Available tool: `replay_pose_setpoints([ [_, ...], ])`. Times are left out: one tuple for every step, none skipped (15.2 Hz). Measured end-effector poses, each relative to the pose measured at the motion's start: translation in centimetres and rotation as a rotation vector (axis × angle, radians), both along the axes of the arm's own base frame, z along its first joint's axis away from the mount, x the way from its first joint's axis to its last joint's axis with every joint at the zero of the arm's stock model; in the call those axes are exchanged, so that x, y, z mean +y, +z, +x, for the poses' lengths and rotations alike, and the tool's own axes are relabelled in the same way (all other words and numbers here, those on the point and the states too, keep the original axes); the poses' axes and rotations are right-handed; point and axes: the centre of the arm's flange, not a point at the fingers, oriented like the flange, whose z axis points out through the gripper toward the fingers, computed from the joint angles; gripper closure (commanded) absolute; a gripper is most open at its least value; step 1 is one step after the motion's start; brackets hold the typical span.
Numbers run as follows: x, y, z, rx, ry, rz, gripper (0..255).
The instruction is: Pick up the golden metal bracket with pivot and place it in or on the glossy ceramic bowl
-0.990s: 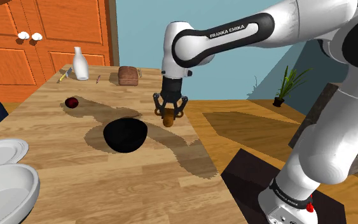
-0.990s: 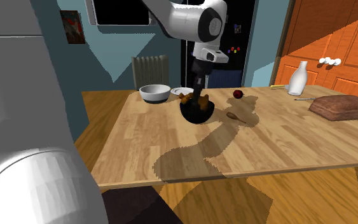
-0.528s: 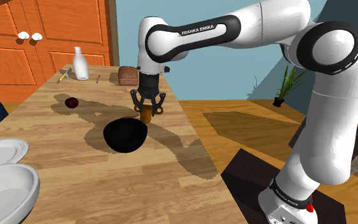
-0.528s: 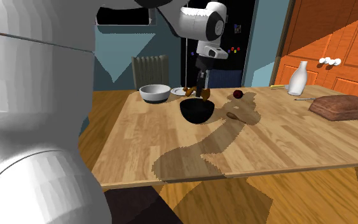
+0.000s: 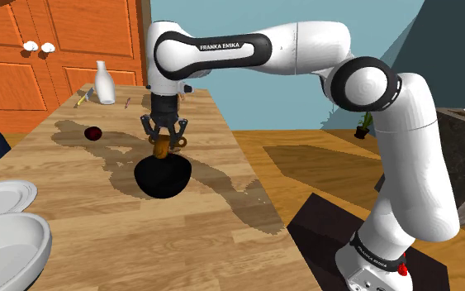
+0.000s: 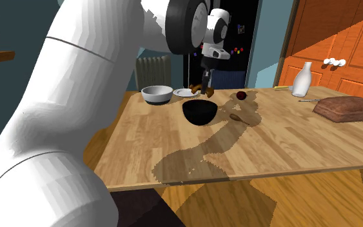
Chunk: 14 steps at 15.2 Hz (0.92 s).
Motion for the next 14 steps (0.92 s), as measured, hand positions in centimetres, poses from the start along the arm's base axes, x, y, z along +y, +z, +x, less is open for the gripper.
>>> replay_pose_setpoints([
  [0.0,-0.5,0.1,0.000,0.000,0.000,255],
  [0.0,-1.0,0.1,0.000,0.000,0.000,255],
  [0.0,-1.6,0.1,0.000,0.000,0.000,255],
  [0.0,-2.1,0.1,0.000,0.000,0.000,255],
  [0.1,-2.6,0.1,0.000,0.000,0.000,255],
  [0.1,-3.0,0.2,0.000,0.000,0.000,255],
  [0.2,-3.5,0.3,0.000,-0.001,0.000,255],
  [0.1,-4.1,0.1,0.000,-0.001,0.000,255],
  [0.1,-4.6,0.1,0.000,0.000,0.000,255],
  [0.0,-5.0,0.2,0.000,-0.001,0.000,255],
  [0.1,-5.7,0.2,0.000,-0.001,0.000,255],
  [0.1,-6.0,0.2,0.000,-0.001,0.000,255],
  [0.1,-6.1,0.2,0.000,-0.001,0.000,255],
  [0.1,-6.2,0.1,0.000,-0.001,0.000,255],
])
